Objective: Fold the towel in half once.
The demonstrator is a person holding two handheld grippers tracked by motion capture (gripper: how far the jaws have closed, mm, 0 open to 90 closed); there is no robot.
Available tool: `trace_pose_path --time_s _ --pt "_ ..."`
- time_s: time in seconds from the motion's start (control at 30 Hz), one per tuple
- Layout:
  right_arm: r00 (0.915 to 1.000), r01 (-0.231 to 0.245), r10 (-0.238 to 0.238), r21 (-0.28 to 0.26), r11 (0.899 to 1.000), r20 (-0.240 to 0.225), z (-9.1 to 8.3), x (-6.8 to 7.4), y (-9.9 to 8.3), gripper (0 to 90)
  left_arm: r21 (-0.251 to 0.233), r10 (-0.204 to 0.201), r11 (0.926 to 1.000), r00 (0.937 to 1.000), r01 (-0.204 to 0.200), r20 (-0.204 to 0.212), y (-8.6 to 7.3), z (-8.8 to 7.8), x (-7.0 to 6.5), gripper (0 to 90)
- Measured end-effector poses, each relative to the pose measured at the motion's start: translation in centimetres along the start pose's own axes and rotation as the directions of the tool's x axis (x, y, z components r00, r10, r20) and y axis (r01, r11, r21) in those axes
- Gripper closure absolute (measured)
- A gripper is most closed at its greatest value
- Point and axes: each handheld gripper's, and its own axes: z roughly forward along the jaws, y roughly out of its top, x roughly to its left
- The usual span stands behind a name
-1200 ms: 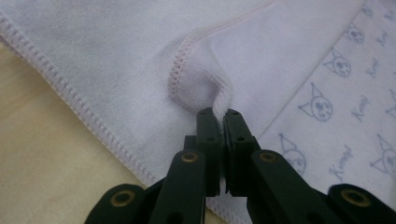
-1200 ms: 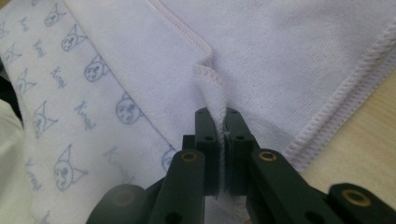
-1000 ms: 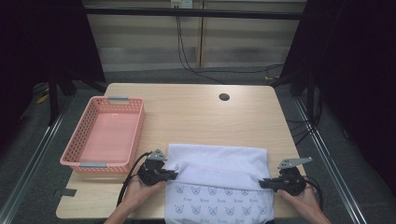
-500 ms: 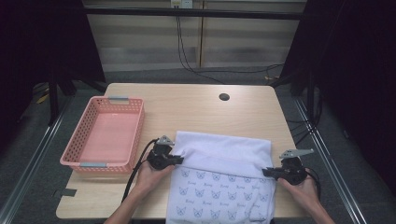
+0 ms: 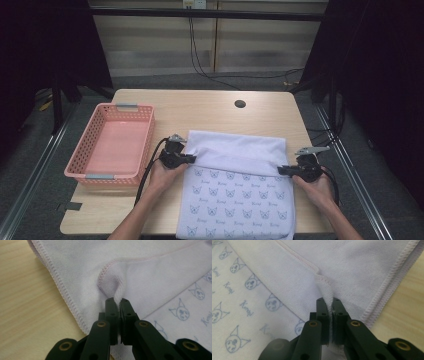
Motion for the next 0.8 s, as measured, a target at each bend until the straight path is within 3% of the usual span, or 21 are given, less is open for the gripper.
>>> trace_pose_path --time_s 0.17,0.37,0.5,0.63,0.77,0.8 --pt "1.0000 0.001 -0.001 -0.006 1.000 0.005 1.4 -0.7 1.6 86.7 -0.010 -0.036 0.9993 0.9989 0.035 -0.030 0.9 0.5 1.4 86.8" --pt "0.9999 -0.009 0.009 -0.023 1.000 0.011 2.9 -1.6 3.3 86.7 0.021 -0.024 0.9994 0.9966 0.026 -0.078 2.0 0.7 2.8 86.8" --pt "0.9998 0.001 -0.001 -0.024 1.000 0.020 4.1 -1.8 4.7 86.7 0.019 -0.045 0.9987 0.9944 0.047 -0.096 2.6 0.8 3.9 86.8" --pt "0.9996 0.003 -0.002 -0.027 1.000 0.029 5.1 -2.3 5.9 86.7 0.023 -0.026 0.9993 0.9913 0.030 -0.129 3.0 1.0 4.2 86.8" --pt "0.9994 -0.007 0.008 -0.035 0.999 0.034 5.8 -2.9 6.8 86.7 0.021 -0.016 0.9996 0.9908 0.018 -0.135 3.7 1.4 5.1 86.8" --pt "0.9992 -0.008 0.009 -0.037 0.999 0.038 6.0 -3.1 7.0 86.7 0.007 -0.030 0.9995 0.9899 0.031 -0.138 3.8 1.6 5.4 86.8"
